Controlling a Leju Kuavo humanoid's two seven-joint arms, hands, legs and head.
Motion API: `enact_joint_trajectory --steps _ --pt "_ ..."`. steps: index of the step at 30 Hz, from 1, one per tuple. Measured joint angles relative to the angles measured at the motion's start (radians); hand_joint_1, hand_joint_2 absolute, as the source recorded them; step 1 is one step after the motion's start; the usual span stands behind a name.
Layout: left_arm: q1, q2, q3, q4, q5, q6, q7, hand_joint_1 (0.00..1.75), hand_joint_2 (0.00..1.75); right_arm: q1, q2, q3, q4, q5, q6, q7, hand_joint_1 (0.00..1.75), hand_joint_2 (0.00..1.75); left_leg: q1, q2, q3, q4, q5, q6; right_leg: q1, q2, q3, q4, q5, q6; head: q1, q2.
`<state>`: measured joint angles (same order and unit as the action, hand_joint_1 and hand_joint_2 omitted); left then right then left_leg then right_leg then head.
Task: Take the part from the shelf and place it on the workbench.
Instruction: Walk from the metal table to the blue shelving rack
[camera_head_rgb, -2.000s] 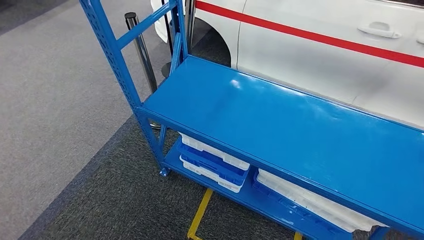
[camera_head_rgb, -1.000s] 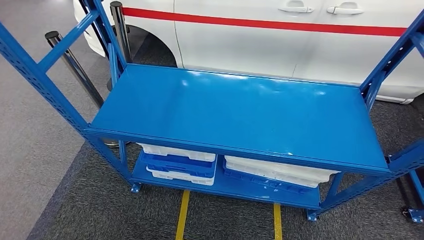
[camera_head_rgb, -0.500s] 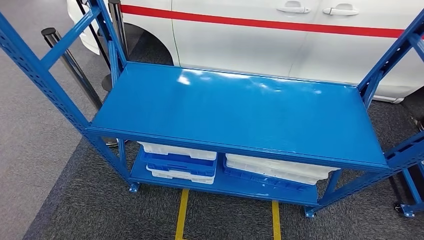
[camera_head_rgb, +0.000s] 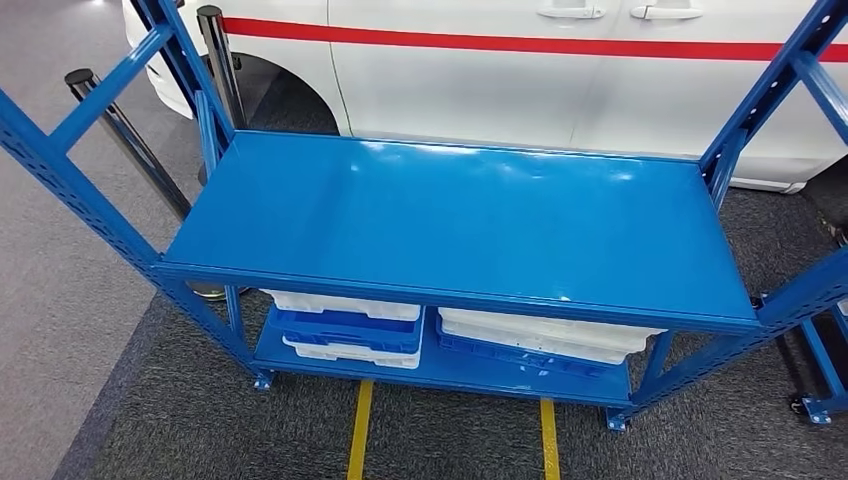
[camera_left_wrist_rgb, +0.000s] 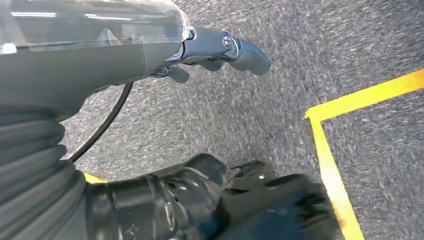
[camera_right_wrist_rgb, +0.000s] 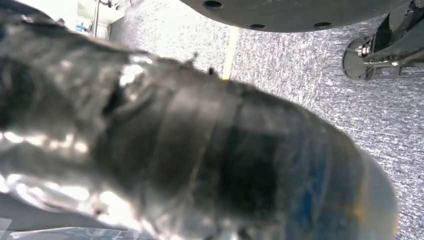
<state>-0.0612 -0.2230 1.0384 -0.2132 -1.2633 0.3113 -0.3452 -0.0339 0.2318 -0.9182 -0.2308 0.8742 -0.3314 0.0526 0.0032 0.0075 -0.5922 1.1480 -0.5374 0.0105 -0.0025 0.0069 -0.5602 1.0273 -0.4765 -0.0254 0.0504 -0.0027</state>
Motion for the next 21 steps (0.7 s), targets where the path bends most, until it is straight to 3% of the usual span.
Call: enact_joint_trajectory --steps 2,5,7,10,11,12,13,14,15,17,18,21 --pt "-0.001 0.001 0.000 0.000 0.000 0.000 -0.001 0.00 1.75 -0.001 0.001 0.000 0.000 0.001 0.000 0.000 0.00 1.75 -0.002 -0.003 0.047 -0.106 0.036 0.007 0.003 0.002 -0.001 0.006 -0.004 0.008 0.000 0.000" --pt "-0.001 0.001 0.000 0.000 -0.002 0.000 -0.002 0.00 1.75 -0.002 0.001 0.000 0.000 0.002 0.000 0.001 0.00 1.75 -0.003 -0.003 0.054 -0.130 0.042 0.019 0.004 0.003 -0.003 0.006 -0.003 0.023 0.000 0.000" --pt "0.000 0.001 0.000 0.000 -0.003 0.000 -0.002 0.00 1.75 -0.001 0.001 0.000 0.000 0.004 0.003 0.000 0.00 1.75 0.000 0.000 0.058 -0.139 0.050 0.032 0.003 0.002 -0.012 0.030 -0.023 0.033 0.001 0.000" --pt "-0.002 0.003 -0.013 -0.001 0.010 -0.003 -0.003 0.00 1.75 0.002 -0.001 0.004 0.000 -0.004 0.016 -0.006 0.00 1.75 0.001 0.005 0.057 -0.144 0.056 0.041 -0.002 0.000 -0.086 0.196 -0.115 0.045 0.003 0.000" --pt "-0.001 0.005 -0.024 -0.003 0.022 -0.006 -0.001 0.00 1.75 0.005 -0.002 0.009 0.000 -0.013 0.021 -0.008 0.00 1.75 0.001 0.006 0.057 -0.143 0.056 0.041 -0.004 -0.001 -0.114 0.254 -0.136 0.048 0.003 0.000" --pt "-0.001 0.008 -0.037 -0.006 0.039 -0.011 0.003 0.00 1.75 0.010 -0.005 0.017 0.000 -0.025 0.027 -0.009 0.00 1.75 0.001 0.007 0.057 -0.143 0.056 0.041 -0.006 -0.001 -0.128 0.283 -0.138 0.049 0.003 0.000" --pt "-0.001 0.012 -0.051 -0.012 0.058 -0.016 0.008 0.00 1.75 0.016 -0.007 0.027 0.000 -0.039 0.032 -0.009 0.00 1.75 0.001 0.008 0.058 -0.143 0.055 0.040 -0.007 -0.001 -0.123 0.272 -0.120 0.050 0.003 0.000" --pt "-0.001 0.014 -0.065 -0.018 0.079 -0.021 0.014 0.00 1.75 0.023 -0.010 0.038 0.000 -0.054 0.038 -0.009 0.00 1.75 0.001 0.007 0.059 -0.143 0.054 0.039 -0.009 -0.002 -0.100 0.223 -0.086 0.049 0.003 0.000" --pt "-0.002 0.016 -0.079 -0.025 0.101 -0.026 0.019 0.00 1.75 0.030 -0.013 0.049 0.001 -0.068 0.044 -0.010 0.00 1.75 0.001 0.006 0.061 -0.143 0.053 0.037 -0.009 -0.003 -0.065 0.150 -0.048 0.046 0.003 0.000" --pt "-0.003 0.022 -0.110 -0.037 0.143 -0.035 0.030 0.00 1.75 0.040 -0.019 0.072 0.002 -0.098 0.054 -0.010 0.00 1.75 -0.003 0.006 0.063 -0.140 0.049 0.029 -0.005 -0.006 -0.011 0.032 -0.005 0.039 0.003 0.000" --pt "-0.003 0.026 -0.126 -0.043 0.165 -0.041 0.036 0.00 1.75 0.045 -0.022 0.085 0.002 -0.112 0.059 -0.011 0.00 1.75 -0.004 0.006 0.062 -0.140 0.048 0.023 -0.002 -0.006 -0.001 0.006 -0.001 0.035 0.002 0.000" --pt "0.000 0.038 -0.176 -0.057 0.231 -0.056 0.055 0.00 1.75 0.058 -0.032 0.128 0.002 -0.158 0.075 -0.014 0.00 1.75 -0.003 0.006 0.063 -0.139 0.044 0.007 -0.001 -0.004 0.000 -0.004 0.001 0.020 0.002 0.000"
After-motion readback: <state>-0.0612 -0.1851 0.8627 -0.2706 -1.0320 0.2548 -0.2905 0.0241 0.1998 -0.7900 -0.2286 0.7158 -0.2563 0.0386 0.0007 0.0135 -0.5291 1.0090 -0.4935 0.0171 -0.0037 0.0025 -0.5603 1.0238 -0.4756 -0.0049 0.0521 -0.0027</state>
